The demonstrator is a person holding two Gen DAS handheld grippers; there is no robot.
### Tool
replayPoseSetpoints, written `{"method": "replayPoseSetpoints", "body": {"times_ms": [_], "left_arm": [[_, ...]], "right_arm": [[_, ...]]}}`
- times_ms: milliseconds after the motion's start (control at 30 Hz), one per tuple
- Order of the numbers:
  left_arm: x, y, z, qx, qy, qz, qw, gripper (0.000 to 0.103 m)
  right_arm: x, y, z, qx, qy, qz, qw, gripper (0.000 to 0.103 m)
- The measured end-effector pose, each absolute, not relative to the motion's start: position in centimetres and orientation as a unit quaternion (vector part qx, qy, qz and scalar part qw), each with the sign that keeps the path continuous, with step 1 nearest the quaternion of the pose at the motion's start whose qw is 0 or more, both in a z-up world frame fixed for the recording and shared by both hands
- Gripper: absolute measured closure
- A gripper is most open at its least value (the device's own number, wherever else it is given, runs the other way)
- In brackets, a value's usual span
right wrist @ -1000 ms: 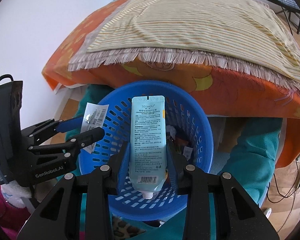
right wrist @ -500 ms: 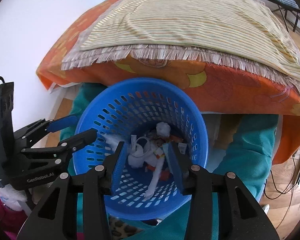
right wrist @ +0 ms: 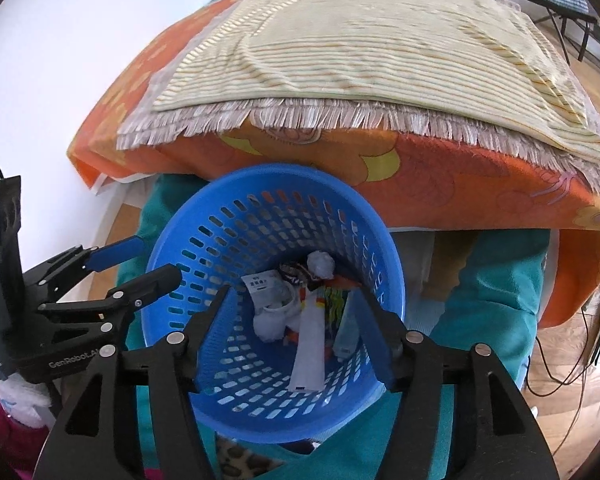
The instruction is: Collect trash
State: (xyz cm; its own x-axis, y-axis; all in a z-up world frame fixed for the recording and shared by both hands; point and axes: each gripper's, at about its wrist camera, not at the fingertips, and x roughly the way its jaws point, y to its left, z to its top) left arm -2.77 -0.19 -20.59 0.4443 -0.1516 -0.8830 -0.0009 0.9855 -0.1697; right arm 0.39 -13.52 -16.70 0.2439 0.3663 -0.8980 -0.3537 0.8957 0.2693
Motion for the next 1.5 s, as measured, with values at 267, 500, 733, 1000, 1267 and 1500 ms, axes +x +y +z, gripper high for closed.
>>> {"method": "replayPoseSetpoints", "body": {"times_ms": [267, 500, 733, 1000, 1267, 1500], "left_arm": [[-2.7, -0.1, -19.6, -0.077, 0.514, -0.047, 0.853, 0.026], [-2.1, -0.3, -18.3, -0.077, 0.502, -0.044, 0.86, 0.026], [-1.4, -0.7, -16.5, -0.075, 0.484, -0.047, 0.871, 0.025], [-0.5, -1.3, -13.7, -0.07, 0.451, -0.049, 0.888, 0.02], [0.7, -1.1, -9.6, -0.063, 0.4, -0.042, 0.913, 0.019], [1.0, -1.0, -6.2, -0.063, 0.354, -0.038, 0.933, 0.018]], "right_arm": [[0.8, -13.7, -15.8, 0.001, 0.561, 0.216, 0.8, 0.042], [1.3, -13.9, -14.7, -0.007, 0.543, 0.203, 0.815, 0.041], [2.1, -14.4, -13.0, -0.004, 0.519, 0.193, 0.833, 0.04], [3.5, -15.2, -10.2, 0.011, 0.484, 0.189, 0.854, 0.04], [4.3, -15.9, -7.4, 0.022, 0.443, 0.182, 0.878, 0.039], [5.0, -17.2, -4.5, 0.054, 0.392, 0.179, 0.901, 0.027]]}}
